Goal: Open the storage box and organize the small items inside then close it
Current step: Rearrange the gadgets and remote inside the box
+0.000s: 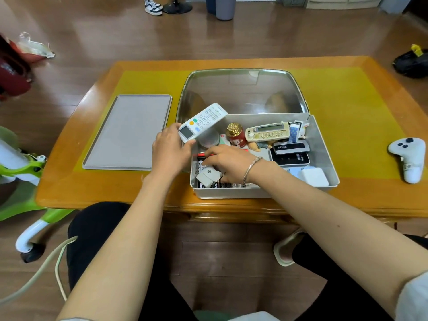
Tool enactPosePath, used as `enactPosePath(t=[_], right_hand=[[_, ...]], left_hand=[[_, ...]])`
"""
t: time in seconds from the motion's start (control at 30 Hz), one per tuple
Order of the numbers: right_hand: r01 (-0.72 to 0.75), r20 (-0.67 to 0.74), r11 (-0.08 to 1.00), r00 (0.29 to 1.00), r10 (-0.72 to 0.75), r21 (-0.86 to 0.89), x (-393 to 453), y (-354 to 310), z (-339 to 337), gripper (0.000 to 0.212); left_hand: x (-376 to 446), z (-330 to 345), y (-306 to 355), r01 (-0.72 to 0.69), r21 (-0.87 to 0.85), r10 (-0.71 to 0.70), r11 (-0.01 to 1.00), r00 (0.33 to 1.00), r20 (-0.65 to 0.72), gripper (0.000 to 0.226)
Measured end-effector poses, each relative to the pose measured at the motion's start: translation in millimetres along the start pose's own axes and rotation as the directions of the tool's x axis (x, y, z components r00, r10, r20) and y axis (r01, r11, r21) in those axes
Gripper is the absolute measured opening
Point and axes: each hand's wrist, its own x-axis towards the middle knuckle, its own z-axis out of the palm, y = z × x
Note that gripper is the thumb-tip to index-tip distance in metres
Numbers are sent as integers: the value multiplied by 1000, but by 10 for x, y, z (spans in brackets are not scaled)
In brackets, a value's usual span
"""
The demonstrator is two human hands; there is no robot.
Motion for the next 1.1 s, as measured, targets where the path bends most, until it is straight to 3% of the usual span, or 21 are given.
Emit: enactPosePath(t=[0.07, 0.13, 0.2, 0.27, 0.33, 0.47, 0.63, 0.7, 0.8, 0.9, 0.97, 1.1], right_hand=[[-38, -62, 998, 997, 41, 42, -101, 71, -32, 55], [-75, -220, 996, 972, 83, 44, -206, 160, -75, 54], [-144, -433, 988, 888, 155, 57, -316, 275, -123, 58], [-242, -513, 967, 822, 246, 77, -423, 415, -158, 71], [-313, -437, 948, 845, 307, 60, -518, 565, -173, 80], [-374, -374, 927, 861, 344, -8, -669, 740, -149, 62], [-322, -311, 935, 882, 353, 148, -775, 797, -113, 57], [-341, -320, 903, 852, 415, 263, -815, 794, -71, 50], [-414, -341, 844, 782, 522, 342, -835, 759, 25, 46], [-431, -350, 802, 738, 577, 413, -812, 674, 107, 50], [-409, -349, 797, 740, 575, 444, -805, 631, 126, 52], [-373, -293, 795, 785, 545, 479, -904, 642, 98, 54]], left_hand=[[-3, 1, 17, 7, -10, -6, 1000, 1000, 9, 53], [-5, -7, 51, -11, -30, 12, 1000, 999, 38, 54], [-18, -17, 119, -60, -73, 67, 996, 993, 95, 54], [-33, -22, 212, -130, -105, 146, 986, 976, 162, 53], [-54, -15, 306, -178, -130, 204, 975, 954, 221, 53], [-78, 17, 471, -252, -174, 297, 952, 896, 331, 53], [-115, 104, 606, -287, -204, 348, 936, 842, 413, 57], [-146, 150, 675, -213, -290, 314, 933, 876, 366, 65], [-217, 277, 833, 9, -502, 151, 865, 949, 278, 75], [-300, 483, 975, 138, -565, 73, 813, 939, 335, 48], [-342, 574, 1034, 153, -530, 53, 834, 934, 354, 31], [-305, 639, 1049, 168, -506, 14, 846, 941, 337, 30]])
